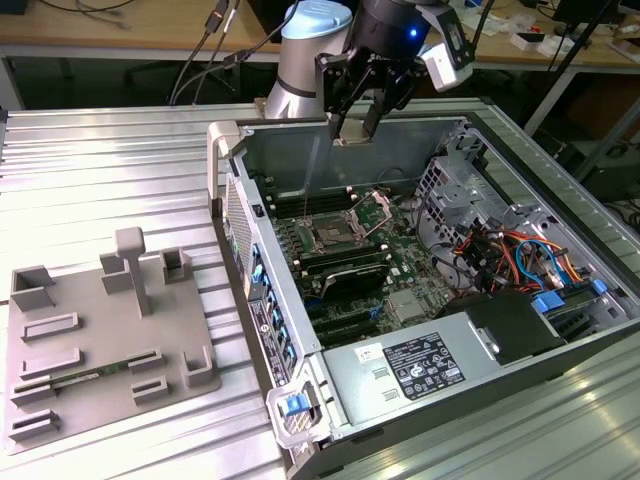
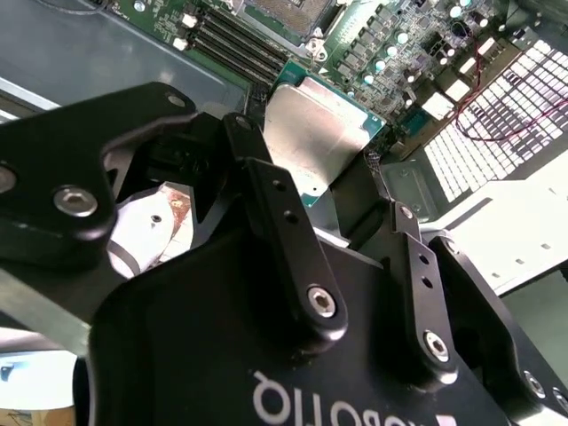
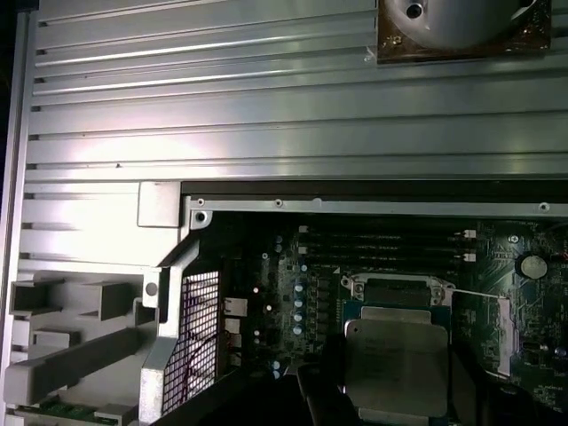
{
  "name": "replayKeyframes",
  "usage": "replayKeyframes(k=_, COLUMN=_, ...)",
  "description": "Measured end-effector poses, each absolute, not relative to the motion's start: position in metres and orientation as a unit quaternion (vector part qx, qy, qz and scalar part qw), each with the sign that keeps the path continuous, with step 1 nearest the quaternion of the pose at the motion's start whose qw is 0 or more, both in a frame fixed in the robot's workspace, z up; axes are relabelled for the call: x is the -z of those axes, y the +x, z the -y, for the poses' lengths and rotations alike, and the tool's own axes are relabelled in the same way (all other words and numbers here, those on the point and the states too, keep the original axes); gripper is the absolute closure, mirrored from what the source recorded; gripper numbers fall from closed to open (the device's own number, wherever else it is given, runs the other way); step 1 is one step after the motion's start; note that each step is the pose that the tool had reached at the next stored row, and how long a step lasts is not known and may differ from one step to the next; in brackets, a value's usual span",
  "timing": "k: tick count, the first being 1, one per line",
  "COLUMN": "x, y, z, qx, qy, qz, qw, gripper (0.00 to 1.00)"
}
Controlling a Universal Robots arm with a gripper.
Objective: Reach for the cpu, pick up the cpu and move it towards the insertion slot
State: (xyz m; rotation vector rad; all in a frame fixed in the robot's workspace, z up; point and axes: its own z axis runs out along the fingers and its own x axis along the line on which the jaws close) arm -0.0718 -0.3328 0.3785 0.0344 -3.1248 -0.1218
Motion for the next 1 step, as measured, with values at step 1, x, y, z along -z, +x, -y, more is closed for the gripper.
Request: replayKeyframes(k=1, x=-0.3785, y=-0.0718, z=0.3329, qx=0.039, qy=0.011, qz=0.999, qw=0.007, gripper=0.45)
